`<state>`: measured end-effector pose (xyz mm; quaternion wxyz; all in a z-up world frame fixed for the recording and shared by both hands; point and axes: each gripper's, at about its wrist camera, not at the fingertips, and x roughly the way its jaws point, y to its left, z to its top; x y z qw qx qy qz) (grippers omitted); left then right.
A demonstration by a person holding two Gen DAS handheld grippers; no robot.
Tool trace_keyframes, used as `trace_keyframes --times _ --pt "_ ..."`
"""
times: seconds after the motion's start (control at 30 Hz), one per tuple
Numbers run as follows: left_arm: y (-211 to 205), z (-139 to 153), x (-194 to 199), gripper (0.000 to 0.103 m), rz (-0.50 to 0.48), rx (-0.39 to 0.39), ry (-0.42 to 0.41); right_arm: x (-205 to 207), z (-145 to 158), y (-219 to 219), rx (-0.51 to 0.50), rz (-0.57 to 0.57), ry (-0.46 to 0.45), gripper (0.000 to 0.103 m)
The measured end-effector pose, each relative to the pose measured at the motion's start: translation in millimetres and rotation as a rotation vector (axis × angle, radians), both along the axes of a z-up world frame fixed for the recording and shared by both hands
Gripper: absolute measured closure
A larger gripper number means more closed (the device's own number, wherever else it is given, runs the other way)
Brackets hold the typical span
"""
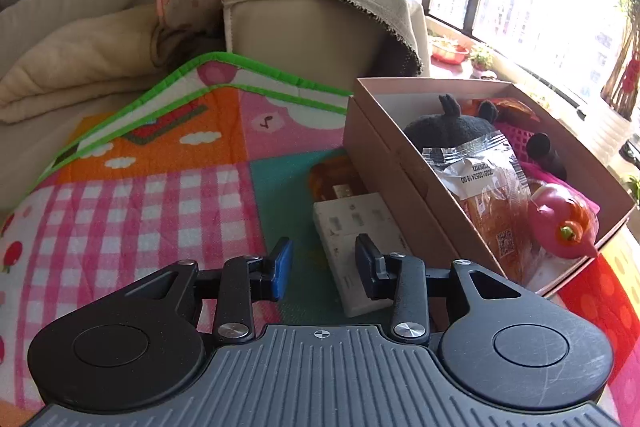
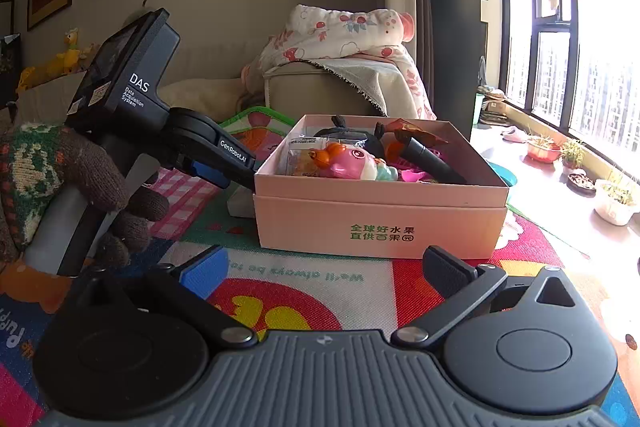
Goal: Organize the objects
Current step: 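Grasp the yellow corn toy on the mat with the left tool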
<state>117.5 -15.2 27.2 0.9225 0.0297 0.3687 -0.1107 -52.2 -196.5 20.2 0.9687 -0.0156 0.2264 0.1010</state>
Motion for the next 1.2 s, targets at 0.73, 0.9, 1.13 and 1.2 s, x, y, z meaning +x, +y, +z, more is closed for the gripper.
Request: trace_keyframes --times 0.73,0.9,1.13,1.2 --pt "104.8 29.7 -143.7 0.063 -0.442 0.372 -0.118 12.5 -4.0 0.9 -0.001 0.028 0.08 0.0" --pt "126.5 11.3 -134.7 0.064 -0.37 0.301 -0.088 19.3 -7.7 6.8 -0.033 0.038 0.133 0.0" --pt "123.5 -5.4 -106.7 0.063 -0.313 0.15 -0.091 25.9 -12.7 15.9 -0.092 0.031 0.177 0.0" --pt "119.7 -9.1 -97.4 0.063 -0.301 0.113 -0.085 27.1 -13.9 18.3 -0.109 0.029 0.187 0.0"
